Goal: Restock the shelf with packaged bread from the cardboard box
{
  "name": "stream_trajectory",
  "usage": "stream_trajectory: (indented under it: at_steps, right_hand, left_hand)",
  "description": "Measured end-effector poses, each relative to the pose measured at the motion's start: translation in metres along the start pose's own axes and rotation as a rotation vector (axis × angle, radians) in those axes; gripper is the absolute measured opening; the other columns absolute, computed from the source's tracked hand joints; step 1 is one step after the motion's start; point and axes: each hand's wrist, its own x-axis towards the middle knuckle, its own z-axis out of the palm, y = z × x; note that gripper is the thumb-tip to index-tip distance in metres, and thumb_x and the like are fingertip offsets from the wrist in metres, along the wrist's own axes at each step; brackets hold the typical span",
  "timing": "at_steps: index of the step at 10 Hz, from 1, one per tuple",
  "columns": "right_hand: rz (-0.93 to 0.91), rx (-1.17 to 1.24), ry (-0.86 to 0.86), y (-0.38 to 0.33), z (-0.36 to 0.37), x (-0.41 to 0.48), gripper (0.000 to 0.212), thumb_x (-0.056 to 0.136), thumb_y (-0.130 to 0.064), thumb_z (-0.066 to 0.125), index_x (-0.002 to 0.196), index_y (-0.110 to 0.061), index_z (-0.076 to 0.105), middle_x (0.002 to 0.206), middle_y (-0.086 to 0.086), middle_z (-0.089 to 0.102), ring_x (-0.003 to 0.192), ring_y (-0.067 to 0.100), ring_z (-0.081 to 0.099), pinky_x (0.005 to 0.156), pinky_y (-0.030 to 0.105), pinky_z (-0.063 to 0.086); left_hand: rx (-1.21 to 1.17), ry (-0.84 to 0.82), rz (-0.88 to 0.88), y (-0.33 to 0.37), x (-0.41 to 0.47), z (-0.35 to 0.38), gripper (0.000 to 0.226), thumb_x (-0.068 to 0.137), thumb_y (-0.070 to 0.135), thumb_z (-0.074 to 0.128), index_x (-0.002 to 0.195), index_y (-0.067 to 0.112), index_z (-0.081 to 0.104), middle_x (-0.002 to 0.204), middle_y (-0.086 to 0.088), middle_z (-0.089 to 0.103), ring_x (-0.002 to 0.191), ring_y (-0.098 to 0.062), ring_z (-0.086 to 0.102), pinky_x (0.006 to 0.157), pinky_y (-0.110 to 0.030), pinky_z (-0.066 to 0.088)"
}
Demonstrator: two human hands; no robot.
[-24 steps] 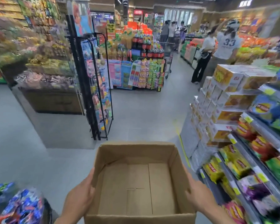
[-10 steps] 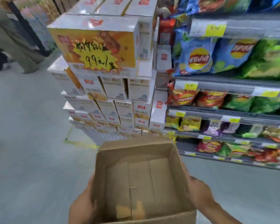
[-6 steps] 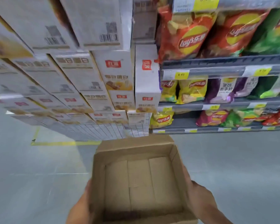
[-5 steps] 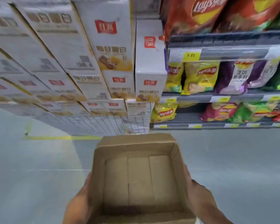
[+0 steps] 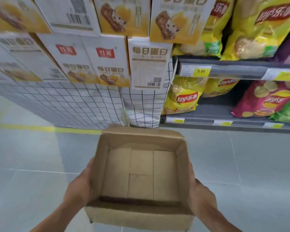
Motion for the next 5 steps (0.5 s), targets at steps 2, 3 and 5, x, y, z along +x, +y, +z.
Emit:
stream_trajectory:
  at_steps: [2,3,5]
  right_hand:
    - [-0.004,-0.110,0.060,0.005,0.017,0.011,0.109,0.089,-0.013,0.048,0.136,-0.028,-0.048,0.103,-0.012,0.055,0.062,0.008,0.047,0.060,0.021,0.047]
    - [-0.010,-0.027,0.050,0.008,0.013,0.008,0.100,0.091,-0.019,0.045,0.146,-0.033,-0.037,0.109,-0.009,0.055,0.068,0.011,0.053,0.062,0.026,0.046]
    - [-0.049,0.063,-0.038,-0.007,-0.043,-0.026,0.086,0.093,-0.024,0.046,0.156,-0.030,-0.012,0.161,-0.006,0.016,0.129,0.021,0.043,0.084,0.032,0.048]
  left_hand:
    - [-0.183,-0.030,0.019,0.019,-0.009,-0.006,0.077,0.088,0.035,0.048,0.153,0.053,0.011,0.144,0.009,0.051,0.117,-0.028,0.060,0.094,-0.035,0.044]
    - [-0.215,-0.069,0.062,0.010,-0.003,-0.001,0.089,0.081,0.029,0.061,0.153,0.048,0.014,0.149,0.016,0.043,0.127,-0.020,0.055,0.099,-0.035,0.043]
    - [-0.120,-0.056,0.039,0.026,-0.014,-0.032,0.085,0.082,0.007,0.050,0.157,0.028,0.016,0.160,0.000,0.029,0.141,-0.030,0.039,0.113,-0.041,0.037]
